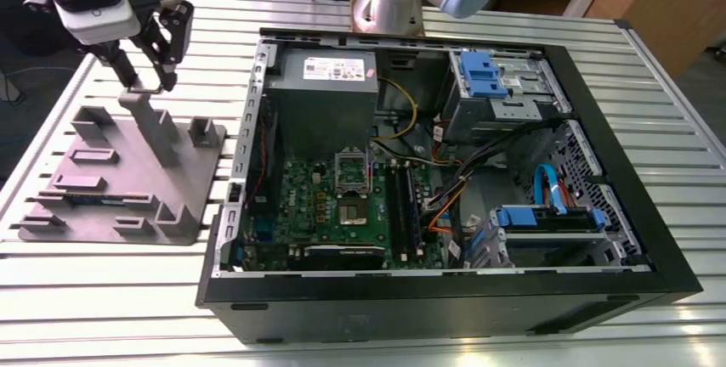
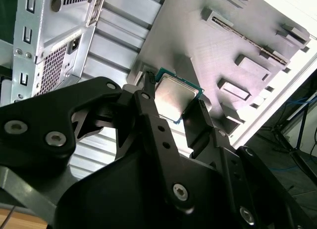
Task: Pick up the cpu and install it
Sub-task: 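Pick up the cpu and move it towards the insertion slot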
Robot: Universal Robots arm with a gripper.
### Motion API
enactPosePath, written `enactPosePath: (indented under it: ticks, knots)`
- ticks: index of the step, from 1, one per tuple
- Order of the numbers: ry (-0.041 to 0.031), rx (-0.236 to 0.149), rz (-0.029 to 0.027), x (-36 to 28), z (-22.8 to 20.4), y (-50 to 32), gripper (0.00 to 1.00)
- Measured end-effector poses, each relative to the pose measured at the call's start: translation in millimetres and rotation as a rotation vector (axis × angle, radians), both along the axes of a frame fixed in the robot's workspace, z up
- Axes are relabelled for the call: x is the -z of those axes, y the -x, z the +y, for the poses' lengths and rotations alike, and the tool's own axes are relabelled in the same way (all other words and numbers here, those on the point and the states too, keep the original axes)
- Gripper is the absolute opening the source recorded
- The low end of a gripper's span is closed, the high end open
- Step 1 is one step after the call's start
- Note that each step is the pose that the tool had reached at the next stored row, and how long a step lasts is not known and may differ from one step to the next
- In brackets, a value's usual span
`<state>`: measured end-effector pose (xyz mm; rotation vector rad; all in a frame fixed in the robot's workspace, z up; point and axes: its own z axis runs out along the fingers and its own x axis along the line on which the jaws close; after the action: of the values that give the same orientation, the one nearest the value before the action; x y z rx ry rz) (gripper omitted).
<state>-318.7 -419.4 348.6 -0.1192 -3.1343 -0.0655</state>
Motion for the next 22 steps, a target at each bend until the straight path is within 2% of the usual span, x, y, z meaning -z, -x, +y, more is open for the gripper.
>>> enactPosePath:
  ticks: [12,22]
  knots:
    - [0.0000,0.000,0.0000,0.0,0.0,-11.4,0.47]
    - [0.0000,0.000,0.0000,0.0,0.0,-13.9,0.47]
